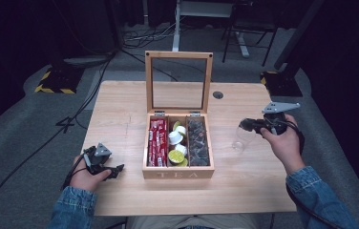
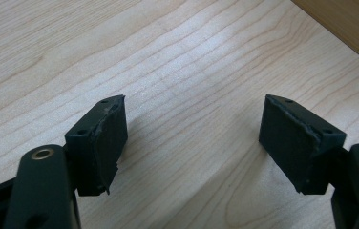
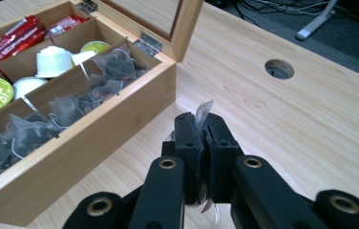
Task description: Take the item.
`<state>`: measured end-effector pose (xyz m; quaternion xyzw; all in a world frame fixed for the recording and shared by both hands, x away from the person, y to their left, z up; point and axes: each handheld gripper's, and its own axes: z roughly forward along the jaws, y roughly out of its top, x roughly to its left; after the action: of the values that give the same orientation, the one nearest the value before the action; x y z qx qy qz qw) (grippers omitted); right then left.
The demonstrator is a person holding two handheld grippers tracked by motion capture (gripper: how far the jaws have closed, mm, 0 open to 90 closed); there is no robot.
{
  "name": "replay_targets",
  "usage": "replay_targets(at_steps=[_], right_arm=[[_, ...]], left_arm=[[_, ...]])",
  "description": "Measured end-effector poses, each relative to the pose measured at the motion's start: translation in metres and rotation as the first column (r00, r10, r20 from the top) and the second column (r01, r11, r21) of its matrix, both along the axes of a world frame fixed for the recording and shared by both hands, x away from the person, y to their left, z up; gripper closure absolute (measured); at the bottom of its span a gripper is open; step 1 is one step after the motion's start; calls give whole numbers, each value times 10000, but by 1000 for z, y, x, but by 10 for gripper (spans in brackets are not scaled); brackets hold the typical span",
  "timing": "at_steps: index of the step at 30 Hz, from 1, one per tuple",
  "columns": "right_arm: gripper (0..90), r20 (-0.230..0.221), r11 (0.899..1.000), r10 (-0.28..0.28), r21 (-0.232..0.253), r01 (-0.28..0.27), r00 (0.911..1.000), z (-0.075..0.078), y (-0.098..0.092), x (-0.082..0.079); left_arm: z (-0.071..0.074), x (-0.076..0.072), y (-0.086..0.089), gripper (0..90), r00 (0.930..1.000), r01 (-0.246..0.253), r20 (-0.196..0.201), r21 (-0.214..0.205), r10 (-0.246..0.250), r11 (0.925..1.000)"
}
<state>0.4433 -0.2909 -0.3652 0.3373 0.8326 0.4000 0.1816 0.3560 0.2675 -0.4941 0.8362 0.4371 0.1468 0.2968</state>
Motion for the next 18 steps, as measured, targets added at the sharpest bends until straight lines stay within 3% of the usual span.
replay_targets(at_steps=[8, 18], right_arm=[[859, -416, 9986, -299, -453, 280, 9987, -12, -7, 6], [857, -922, 9941, -328, -1062, 229, 9952, -24, -3, 11]], left_arm=[[-1, 0, 0, 238, 10000, 10, 69, -130, -9, 9999], [-1, 0, 0, 236, 10000, 12, 40, -139, -12, 9999]])
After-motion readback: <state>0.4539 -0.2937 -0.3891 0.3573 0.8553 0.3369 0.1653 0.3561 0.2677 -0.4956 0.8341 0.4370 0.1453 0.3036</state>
